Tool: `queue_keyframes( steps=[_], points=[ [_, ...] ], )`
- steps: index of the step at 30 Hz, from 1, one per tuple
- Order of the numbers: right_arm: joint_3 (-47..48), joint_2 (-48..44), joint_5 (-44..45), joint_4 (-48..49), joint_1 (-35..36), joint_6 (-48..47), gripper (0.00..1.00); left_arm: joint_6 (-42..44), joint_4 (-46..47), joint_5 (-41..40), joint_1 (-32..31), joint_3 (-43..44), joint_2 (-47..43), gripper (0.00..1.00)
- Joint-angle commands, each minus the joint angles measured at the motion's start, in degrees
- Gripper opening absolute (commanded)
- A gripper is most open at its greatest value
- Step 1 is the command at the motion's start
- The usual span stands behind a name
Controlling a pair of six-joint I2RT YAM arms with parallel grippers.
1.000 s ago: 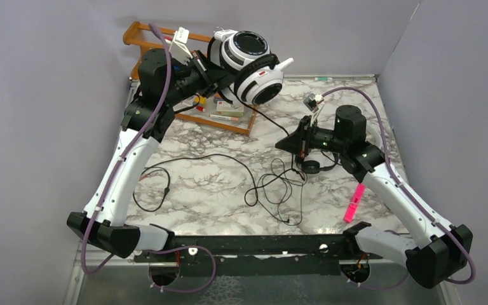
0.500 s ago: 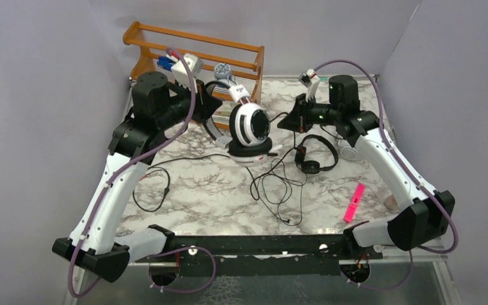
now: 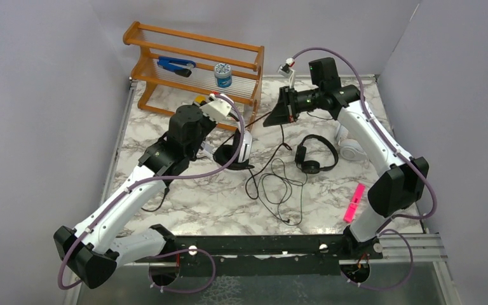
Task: Wrap the headphones
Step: Wrap the headphones cable around the headphones.
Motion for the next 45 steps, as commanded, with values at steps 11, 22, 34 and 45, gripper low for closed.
queue_keyframes(
  steps=[11,22,34,45],
  points=[
    [-9.9,-3.4,-17.0,37.3,6.6,34.3,0.0,7.7,12.4,-20.6,-2.2,-2.2,4.8,0.0],
    [-23.5,-12.3,4.5,52.1,14.5,43.8,0.06,-22.0,2.5,-27.6,-2.7,14.5,15.1,0.0],
    [-34.9,-21.6,30.6,54.7,26.4,24.6,0.27,-43.6,-3.8,-26.2,-3.2,31.3,20.2,0.0],
    [-47.4,-23.4,35.2,72.7,28.4,19.5,0.33,-52.2,-3.9,-18.7,-3.3,38.9,18.4,0.0]
  ],
)
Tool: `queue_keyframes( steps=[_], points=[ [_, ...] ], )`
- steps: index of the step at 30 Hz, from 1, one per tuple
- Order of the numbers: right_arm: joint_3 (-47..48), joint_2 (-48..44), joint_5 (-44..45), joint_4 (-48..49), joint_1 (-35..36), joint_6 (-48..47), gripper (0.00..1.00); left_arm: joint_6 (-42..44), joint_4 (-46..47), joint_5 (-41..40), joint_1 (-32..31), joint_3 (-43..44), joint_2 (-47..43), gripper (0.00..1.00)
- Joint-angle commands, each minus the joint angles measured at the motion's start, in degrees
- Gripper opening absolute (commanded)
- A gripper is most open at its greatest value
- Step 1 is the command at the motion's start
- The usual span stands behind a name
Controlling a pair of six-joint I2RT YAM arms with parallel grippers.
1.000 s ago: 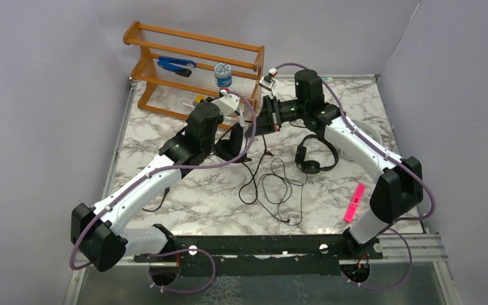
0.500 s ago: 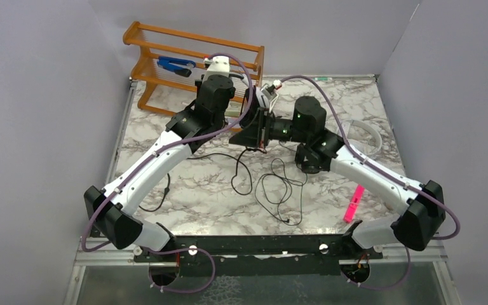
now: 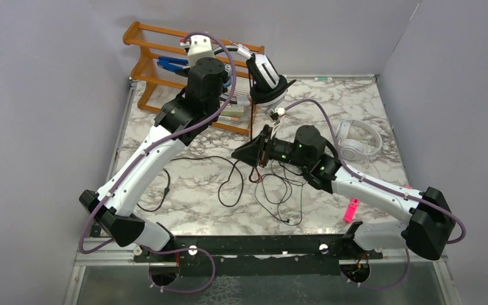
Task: Wrap the headphones
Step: Wrap the headphones cable around the headphones.
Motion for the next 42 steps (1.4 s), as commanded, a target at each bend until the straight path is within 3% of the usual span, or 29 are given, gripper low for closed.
queue_keyframes(
  steps=[1,8,15,24,31,37,42],
  points=[
    [-4.0,-1.6,1.5,12.3,0.8,-4.0,0.35,-8.5,4.5,5.4,0.0,5.8,-2.8,0.0],
    [-8.2,1.7,-3.1,25.0,0.8,-3.7,0.53,-12.6,3.9,11.9,0.0,9.6,-3.3,0.0],
    [-6.7,9.2,-5.9,32.4,0.9,-4.9,0.62,-14.5,2.7,16.7,0.0,12.4,-4.4,0.0],
    [-1.4,19.1,-11.5,35.3,0.8,-3.3,0.67,-14.9,1.9,18.2,0.0,15.2,-4.6,0.0],
    [-2.8,22.7,-8.7,37.0,0.9,-3.0,0.67,-15.7,1.9,19.1,0.0,16.7,-4.5,0.0],
    [-3.7,26.3,-6.7,39.7,0.9,-1.4,0.52,-16.4,1.8,21.6,0.0,18.8,-4.5,0.0],
    [-4.9,27.0,-4.2,41.6,-0.3,0.1,0.17,-16.5,1.1,23.2,0.0,18.9,-5.9,0.0]
  ],
)
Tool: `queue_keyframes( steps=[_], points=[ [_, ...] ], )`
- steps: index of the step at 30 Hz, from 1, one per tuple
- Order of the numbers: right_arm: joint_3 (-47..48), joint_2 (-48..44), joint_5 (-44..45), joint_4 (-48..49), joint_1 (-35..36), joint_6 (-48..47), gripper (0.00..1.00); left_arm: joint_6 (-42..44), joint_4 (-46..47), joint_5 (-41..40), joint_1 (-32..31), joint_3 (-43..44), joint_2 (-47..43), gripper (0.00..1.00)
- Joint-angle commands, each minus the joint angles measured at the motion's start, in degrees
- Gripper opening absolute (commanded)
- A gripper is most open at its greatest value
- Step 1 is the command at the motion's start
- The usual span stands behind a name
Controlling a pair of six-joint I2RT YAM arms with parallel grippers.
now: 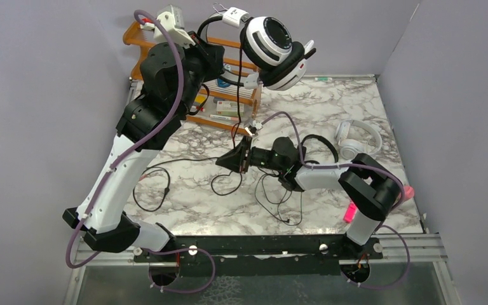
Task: Wrap the headphones
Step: Wrap the headphones cable around the headphones.
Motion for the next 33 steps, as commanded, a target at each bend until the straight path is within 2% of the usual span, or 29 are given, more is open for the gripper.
queue_keyframes(
  steps=[1,3,7,13,17,20,24,26,30,33],
  points=[
    [-1.7,0.6,2.6,5.0,-1.3,2.0,0.09,-2.4,3.9,3.1,0.0,2.6,-3.4,0.0],
    [-3.8,-0.6,1.2,5.3,-2.4,2.8,0.01,-1.0,3.2,2.3,0.0,2.9,-3.8,0.0],
    [-11.9,-6.2,-2.0,5.4,-4.1,3.2,0.0,1.8,2.2,-0.7,0.0,3.4,-4.5,0.0],
    [-19.7,-16.8,-2.8,-5.9,-6.4,-1.2,0.0,4.8,1.9,-0.5,0.0,5.1,-4.6,0.0],
    [-19.6,-20.6,-5.8,-13.1,-8.0,-5.0,0.0,5.7,1.1,0.1,0.0,5.2,-4.5,0.0],
    [-17.6,-21.2,-13.9,-18.0,-8.1,-10.4,0.0,5.8,0.0,-0.2,0.0,5.4,-4.0,0.0],
    [-15.1,-18.5,-21.6,-19.8,-7.3,-11.2,0.0,6.5,0.6,-3.3,0.0,5.5,-2.9,0.0],
    [-16.2,-18.4,-21.5,-19.4,-6.8,-11.8,0.0,8.3,1.9,-5.9,0.0,6.3,-1.8,0.0],
    [-12.0,-16.6,-15.9,-31.5,-2.6,-19.6,0.0,12.5,4.7,-11.3,0.0,10.3,2.8,0.0],
    [-12.9,-16.9,-12.7,-30.3,-2.5,-18.2,0.0,14.1,4.7,-11.1,0.1,13.4,5.3,0.0]
  ],
)
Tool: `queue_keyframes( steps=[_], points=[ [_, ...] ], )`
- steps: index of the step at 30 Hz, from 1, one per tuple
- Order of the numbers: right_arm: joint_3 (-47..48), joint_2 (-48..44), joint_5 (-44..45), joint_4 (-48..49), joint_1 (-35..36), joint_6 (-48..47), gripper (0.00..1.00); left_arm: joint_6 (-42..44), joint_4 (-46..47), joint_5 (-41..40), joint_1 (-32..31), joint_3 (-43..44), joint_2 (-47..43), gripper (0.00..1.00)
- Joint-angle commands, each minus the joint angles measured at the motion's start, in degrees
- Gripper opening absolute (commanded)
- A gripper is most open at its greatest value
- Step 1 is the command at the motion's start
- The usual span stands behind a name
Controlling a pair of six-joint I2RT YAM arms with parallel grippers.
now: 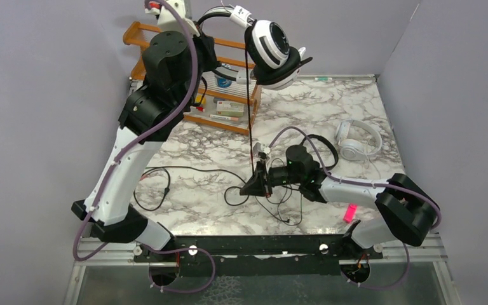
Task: Wrap the headphones
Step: Wrap the headphones cable around the headphones.
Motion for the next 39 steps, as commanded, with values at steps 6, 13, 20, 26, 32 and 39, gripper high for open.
queue_keyframes(
  steps=[6,13,20,26,32,39],
  points=[
    [-5.2,-4.1,12.1,-0.6,-1.3,-0.4,0.0,1.1,8.5,1.4,0.1,-0.1,-2.9,0.0],
    [-4.2,-2.2,5.2,-3.2,-11.9,3.0,0.0,5.5,3.0,20.2,0.2,-6.3,-10.1,0.0],
    [7.1,0.3,-5.2,-17.4,-21.3,7.8,0.0,17.7,-3.7,33.0,0.2,-17.8,-13.9,0.0],
    [22.2,1.1,-5.9,-43.1,-26.1,4.3,0.0,31.3,-6.6,11.4,-2.0,-28.8,-10.9,0.0],
    [32.3,0.3,2.0,-58.6,-27.6,-1.9,0.0,43.0,5.8,2.8,-2.7,-41.0,-14.8,0.0],
    [41.4,1.3,5.3,-67.3,-28.0,-4.5,0.0,53.2,11.2,-8.7,-7.8,-48.1,-16.8,0.0]
  ],
)
